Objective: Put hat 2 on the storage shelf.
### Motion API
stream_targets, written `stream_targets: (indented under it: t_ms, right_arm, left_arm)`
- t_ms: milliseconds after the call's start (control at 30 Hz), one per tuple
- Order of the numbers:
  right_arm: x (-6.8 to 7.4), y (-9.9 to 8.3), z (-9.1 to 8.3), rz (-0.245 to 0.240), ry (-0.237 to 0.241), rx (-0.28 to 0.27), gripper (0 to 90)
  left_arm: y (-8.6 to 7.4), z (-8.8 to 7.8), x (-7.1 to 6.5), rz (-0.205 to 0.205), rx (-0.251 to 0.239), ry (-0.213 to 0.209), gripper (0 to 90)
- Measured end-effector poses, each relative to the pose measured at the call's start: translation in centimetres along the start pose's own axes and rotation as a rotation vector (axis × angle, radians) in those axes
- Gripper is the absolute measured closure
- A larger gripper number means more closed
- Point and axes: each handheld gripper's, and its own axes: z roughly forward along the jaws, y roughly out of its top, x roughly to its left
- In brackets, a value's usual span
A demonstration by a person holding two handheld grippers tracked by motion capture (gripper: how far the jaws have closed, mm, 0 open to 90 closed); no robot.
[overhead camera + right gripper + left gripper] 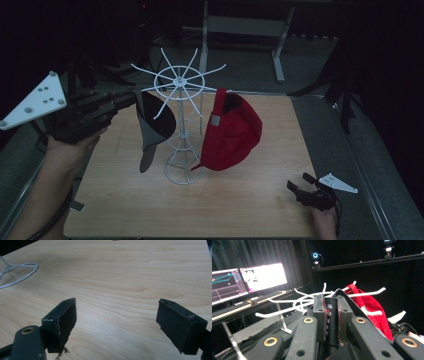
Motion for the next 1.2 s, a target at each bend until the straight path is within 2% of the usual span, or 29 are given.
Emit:
stream_targets:
  t_ms: [167, 367, 500, 667, 767, 900, 933, 1100, 1200]
  right_arm:
    - [0.0, 0.0, 0.0, 0.000, 0.001, 0.003, 16.5]
    - [0.0, 0.0, 0.0, 0.000, 0.001, 0.004, 16.5]
    - [0.0, 0.0, 0.0, -0.002, -0.001, 0.003, 16.6]
    - [0.0, 0.0, 0.0, -0.002, 0.000, 0.004, 16.6]
    - [-0.1, 0.0, 0.0, 0.002, 0.002, 0.005, 16.5]
    - [0.0, 0.0, 0.0, 0.001, 0.002, 0.005, 16.5]
    - [-0.1, 0.0, 0.0, 0.000, 0.002, 0.005, 16.6]
    - [-0.1, 0.0, 0.0, 0.003, 0.002, 0.005, 16.5]
    - [0.0, 0.0, 0.1, -0.002, 0.000, 0.008, 16.5]
  left_arm:
    - [-0.8, -0.4, -0.2, 0.002, 0.007, -0.003, 81.8]
    - [-2.1, -0.6, -0.4, 0.010, 0.056, 0.017, 81.2]
    - [-2.9, -0.5, -0.7, -0.003, 0.048, 0.002, 80.0]
    - [-3.3, -0.7, -1.0, -0.016, 0.038, 0.003, 67.3]
    - [-3.6, -1.0, -1.2, -0.021, 0.045, 0.019, 60.6]
    - [-3.9, -1.4, -1.3, -0.030, 0.044, 0.027, 56.9]
    - [-4.0, -1.5, -1.4, -0.034, 0.044, 0.031, 51.1]
    - [-4.8, -2.6, -1.6, -0.075, 0.030, 0.052, 47.5]
    - [-5.2, -3.1, -1.7, -0.080, 0.023, 0.062, 47.3]
